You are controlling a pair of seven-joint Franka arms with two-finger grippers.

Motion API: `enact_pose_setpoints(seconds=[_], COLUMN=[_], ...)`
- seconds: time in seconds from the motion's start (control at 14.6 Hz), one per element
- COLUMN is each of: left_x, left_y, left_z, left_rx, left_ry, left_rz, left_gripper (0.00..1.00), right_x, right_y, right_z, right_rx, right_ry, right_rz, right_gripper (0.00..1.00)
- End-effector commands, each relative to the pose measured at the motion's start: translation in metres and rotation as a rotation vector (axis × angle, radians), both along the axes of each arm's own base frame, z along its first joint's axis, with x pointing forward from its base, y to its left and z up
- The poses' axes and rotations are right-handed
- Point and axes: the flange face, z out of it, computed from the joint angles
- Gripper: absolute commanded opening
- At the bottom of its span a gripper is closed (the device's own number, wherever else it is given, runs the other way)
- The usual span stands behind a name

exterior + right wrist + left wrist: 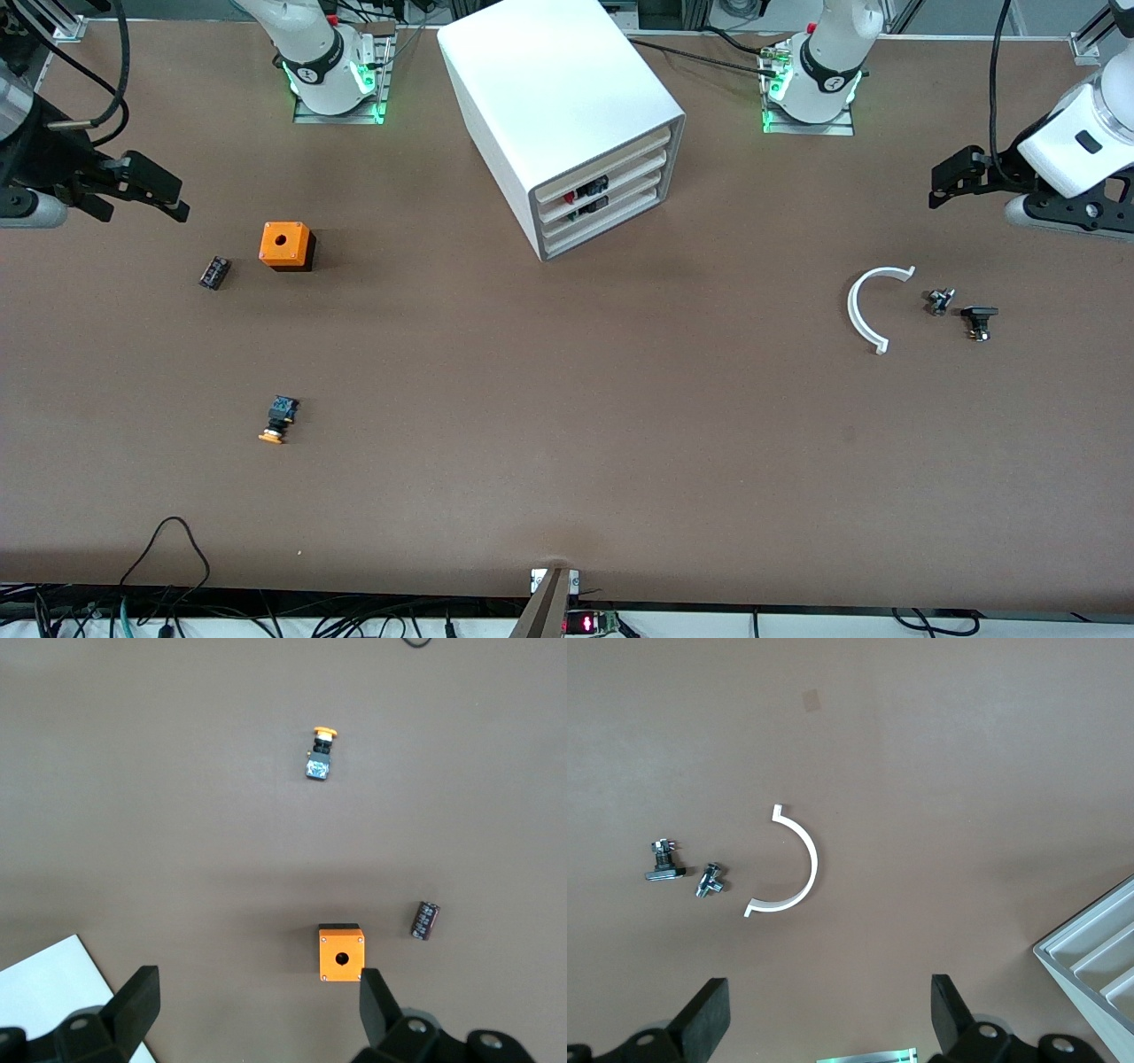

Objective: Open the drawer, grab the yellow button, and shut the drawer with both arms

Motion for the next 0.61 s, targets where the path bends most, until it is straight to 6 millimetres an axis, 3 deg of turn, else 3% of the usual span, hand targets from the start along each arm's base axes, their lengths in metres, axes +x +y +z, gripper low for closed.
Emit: enact_pose_setpoints(seconds=[0.0,0.2,0.55], left_x=[-0.002,0.008,0.007], left_y=[-0.009,-0.009,-0.009], left_z=[0.001,0.001,0.002], left_rx=[-0.013,-0.014,-0.012], left_ry=[-0.006,-0.006,-0.006], left_rz=[-0.023,-0.022,-0.024], left_gripper=[1.00,1.00,1.00], right_x=[0.005,0.006,0.004], right_y=[0.001,-0.001,0.012], right_z=[0.009,0.010,0.011], right_rx=[0.015,-0.020,-0.063], right_ry=[0.012,0.017,0.012], right_rz=[0.020,0.021,0.046], right_gripper=[1.00,1.00,1.00])
